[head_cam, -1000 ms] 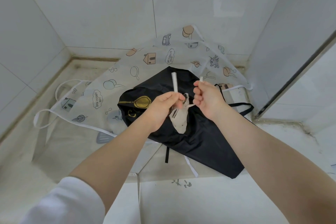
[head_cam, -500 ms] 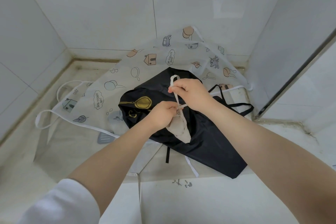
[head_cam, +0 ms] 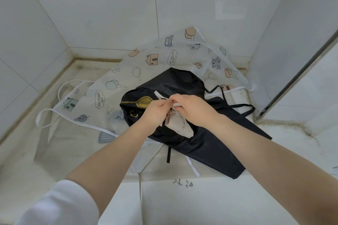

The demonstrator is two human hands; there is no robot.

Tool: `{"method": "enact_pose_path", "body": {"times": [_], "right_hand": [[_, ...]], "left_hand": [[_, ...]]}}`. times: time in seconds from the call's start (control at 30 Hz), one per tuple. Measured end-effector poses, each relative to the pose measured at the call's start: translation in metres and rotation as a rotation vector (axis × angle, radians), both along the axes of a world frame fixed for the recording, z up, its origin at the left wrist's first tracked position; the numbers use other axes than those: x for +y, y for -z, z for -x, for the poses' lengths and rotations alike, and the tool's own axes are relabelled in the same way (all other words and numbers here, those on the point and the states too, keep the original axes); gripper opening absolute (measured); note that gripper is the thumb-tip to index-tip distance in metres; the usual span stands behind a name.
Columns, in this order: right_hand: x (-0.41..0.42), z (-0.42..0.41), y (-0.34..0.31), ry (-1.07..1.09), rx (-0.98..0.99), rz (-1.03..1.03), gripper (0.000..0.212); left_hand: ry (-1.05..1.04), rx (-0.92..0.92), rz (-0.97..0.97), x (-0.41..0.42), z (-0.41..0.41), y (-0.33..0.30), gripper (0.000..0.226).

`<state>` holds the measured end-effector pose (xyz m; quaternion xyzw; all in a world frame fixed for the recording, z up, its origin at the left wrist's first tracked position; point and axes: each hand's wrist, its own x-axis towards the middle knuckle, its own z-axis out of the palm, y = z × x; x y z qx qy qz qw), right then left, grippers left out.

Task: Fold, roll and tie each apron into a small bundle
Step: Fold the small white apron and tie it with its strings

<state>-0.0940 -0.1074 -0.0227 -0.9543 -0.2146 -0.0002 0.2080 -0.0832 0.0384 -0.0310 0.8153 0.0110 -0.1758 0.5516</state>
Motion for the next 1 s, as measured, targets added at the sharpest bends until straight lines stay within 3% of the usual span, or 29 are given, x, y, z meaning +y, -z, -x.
{"method": "enact_pose_path", "body": {"times": [0.13, 0.23, 0.3, 0.4, 0.5, 0.6, 0.67, 0.7, 0.73, 0.87, 0.93, 1.0], "right_hand": [[0.0, -0.005, -0.003, 0.019, -0.094, 0.149, 0.034], [0.004, -0.005, -0.003, 0.039, -0.379, 0.303, 0.028], [0.005, -0.004, -0.002, 0.049, -0.506, 0.294, 0.022], [0.008, -0.002, 0.0, 0.01, -0.498, 0.301, 0.015], [0.007, -0.001, 0.001, 0.025, -0.505, 0.307, 0.024], [0.005, 0.001, 0.0, 0.026, -0.63, 0.351, 0.007], [0.005, 0.002, 0.0, 0.009, -0.698, 0.346, 0.017], [0.006, 0.003, -0.002, 0.015, -0.689, 0.348, 0.013], [0.007, 0.0, 0.001, -0.001, -0.669, 0.369, 0.003], [0.007, -0.003, 0.003, 0.052, -0.443, 0.402, 0.009], [0.005, -0.001, -0.008, 0.065, -0.038, 0.172, 0.016], [-0.001, -0.001, -0.017, 0.06, 0.391, -0.223, 0.02]], "left_hand": [[-0.002, -0.008, 0.057, -0.002, -0.003, -0.003, 0.033], [-0.039, 0.068, 0.174, -0.004, -0.005, -0.01, 0.025], [-0.079, 0.143, 0.247, -0.003, -0.008, -0.012, 0.024], [-0.087, 0.188, 0.282, -0.001, -0.009, -0.013, 0.028], [-0.023, 0.2, 0.286, 0.002, -0.01, -0.016, 0.02], [0.072, 0.236, 0.329, 0.006, -0.011, -0.021, 0.023], [0.082, 0.251, 0.317, 0.005, -0.007, -0.022, 0.023], [0.065, 0.254, 0.316, 0.003, -0.005, -0.022, 0.023], [0.054, 0.251, 0.316, 0.002, -0.004, -0.022, 0.023], [0.037, 0.086, 0.154, -0.001, -0.003, -0.019, 0.013], [0.072, -0.086, -0.028, 0.007, -0.004, -0.016, 0.024], [0.197, -0.258, -0.1, 0.015, -0.002, -0.015, 0.015]]}}
